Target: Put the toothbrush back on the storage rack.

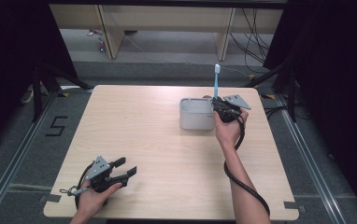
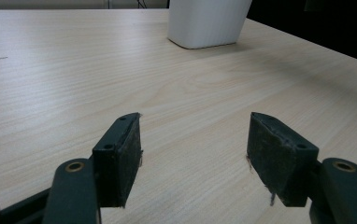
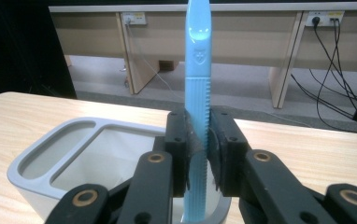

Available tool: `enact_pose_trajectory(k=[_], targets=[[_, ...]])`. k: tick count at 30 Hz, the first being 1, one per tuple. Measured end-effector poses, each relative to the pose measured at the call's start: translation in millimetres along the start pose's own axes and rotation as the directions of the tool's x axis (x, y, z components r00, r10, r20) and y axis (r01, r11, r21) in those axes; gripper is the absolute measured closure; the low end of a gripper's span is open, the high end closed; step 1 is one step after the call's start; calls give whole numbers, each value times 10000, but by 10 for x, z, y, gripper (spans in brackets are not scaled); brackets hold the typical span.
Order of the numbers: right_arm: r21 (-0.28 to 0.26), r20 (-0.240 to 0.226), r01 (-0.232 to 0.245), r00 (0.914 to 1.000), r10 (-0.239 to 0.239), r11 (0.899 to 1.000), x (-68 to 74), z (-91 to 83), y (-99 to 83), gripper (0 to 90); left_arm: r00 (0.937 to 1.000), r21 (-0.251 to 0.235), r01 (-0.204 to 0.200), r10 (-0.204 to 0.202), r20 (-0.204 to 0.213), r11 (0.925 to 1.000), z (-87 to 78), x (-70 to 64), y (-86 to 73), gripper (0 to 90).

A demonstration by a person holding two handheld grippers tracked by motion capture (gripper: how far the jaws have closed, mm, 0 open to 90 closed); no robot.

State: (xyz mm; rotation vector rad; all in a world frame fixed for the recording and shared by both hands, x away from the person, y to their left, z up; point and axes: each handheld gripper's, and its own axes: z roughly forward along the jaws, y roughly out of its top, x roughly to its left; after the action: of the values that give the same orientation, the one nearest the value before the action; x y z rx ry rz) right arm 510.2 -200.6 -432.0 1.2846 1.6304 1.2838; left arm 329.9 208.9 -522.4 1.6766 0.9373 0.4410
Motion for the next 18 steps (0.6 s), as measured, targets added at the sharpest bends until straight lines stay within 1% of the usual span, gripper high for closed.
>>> enact_pose_trajectory(k=[2,3,6,8,9,10,12,13,14,15,18], targets=[[20,52,-67,10000,67,10000,11,0,-14,787,10000,0,8,-8,-4,10000,0,0,0,347],[166,37,-156,9999,155,9997,18,-6,-14,787,10000,-3,5,-5,-1,10000,0,-1,0,347],[71,-13,224,9997,-224,9997,-10,16,-31,787,10000,28,0,0,-9,10000,-2,1,1,347],[114,61,-5,10000,4,9999,3,10,-43,787,10000,13,15,-15,0,10000,0,2,0,347],[179,73,31,10000,-32,9998,-1,7,-42,787,10000,-1,23,-23,18,10000,1,2,0,347],[157,-16,-75,10000,75,9998,5,16,-49,787,10000,-43,33,-33,39,10000,5,2,-2,347],[154,-13,196,9998,-196,9997,-12,17,-52,787,10000,7,14,-14,9,10000,1,0,0,347],[175,16,134,9999,-134,9998,-6,17,-57,787,10000,7,2,-2,6,10000,1,0,0,347],[164,-3,217,9998,-217,9996,-13,23,-61,787,10000,4,9,-9,8,10000,1,0,0,347],[211,21,-124,9999,123,9997,9,17,-69,787,10000,39,0,0,-1,10000,-2,1,1,347],[225,5,-65,10000,65,9997,0,22,-74,787,10000,-41,27,-27,41,10000,5,2,-2,347]])
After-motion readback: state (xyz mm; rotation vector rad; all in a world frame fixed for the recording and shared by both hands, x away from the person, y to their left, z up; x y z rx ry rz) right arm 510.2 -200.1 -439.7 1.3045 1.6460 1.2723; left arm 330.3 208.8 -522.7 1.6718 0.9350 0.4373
